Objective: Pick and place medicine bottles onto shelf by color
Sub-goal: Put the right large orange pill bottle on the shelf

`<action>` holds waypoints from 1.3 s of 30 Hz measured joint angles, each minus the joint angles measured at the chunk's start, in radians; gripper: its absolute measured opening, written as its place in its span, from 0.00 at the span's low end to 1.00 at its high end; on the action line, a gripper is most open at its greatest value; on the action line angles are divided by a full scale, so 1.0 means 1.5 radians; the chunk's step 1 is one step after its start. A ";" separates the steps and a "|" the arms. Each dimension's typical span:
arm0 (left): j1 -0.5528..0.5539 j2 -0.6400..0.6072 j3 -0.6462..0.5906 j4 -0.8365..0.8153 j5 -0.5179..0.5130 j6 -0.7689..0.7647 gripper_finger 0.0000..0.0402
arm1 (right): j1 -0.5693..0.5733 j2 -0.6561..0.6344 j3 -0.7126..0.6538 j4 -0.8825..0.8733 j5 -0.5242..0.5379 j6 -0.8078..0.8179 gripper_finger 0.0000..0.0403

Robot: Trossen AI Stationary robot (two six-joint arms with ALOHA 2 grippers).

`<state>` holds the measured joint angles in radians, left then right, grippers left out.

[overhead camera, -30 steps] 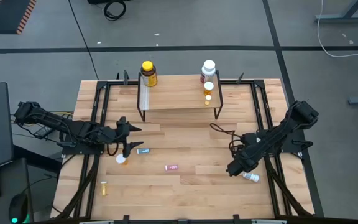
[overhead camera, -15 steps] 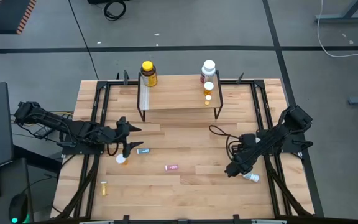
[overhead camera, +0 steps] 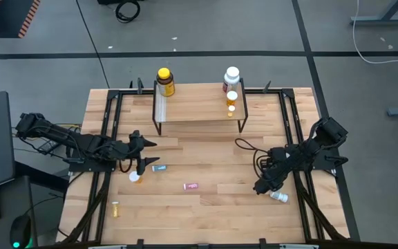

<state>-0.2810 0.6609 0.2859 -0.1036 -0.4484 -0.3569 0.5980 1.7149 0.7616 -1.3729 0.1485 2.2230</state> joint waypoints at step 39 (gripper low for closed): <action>0.000 0.000 0.000 0.008 -0.003 -0.037 0.78 | -0.043 0.000 0.002 0.297 0.373 -0.219 0.77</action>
<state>-0.2809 0.6609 0.2859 -0.0921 -0.4522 -0.4129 0.5339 1.7149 0.7650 -0.9279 0.7074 1.8944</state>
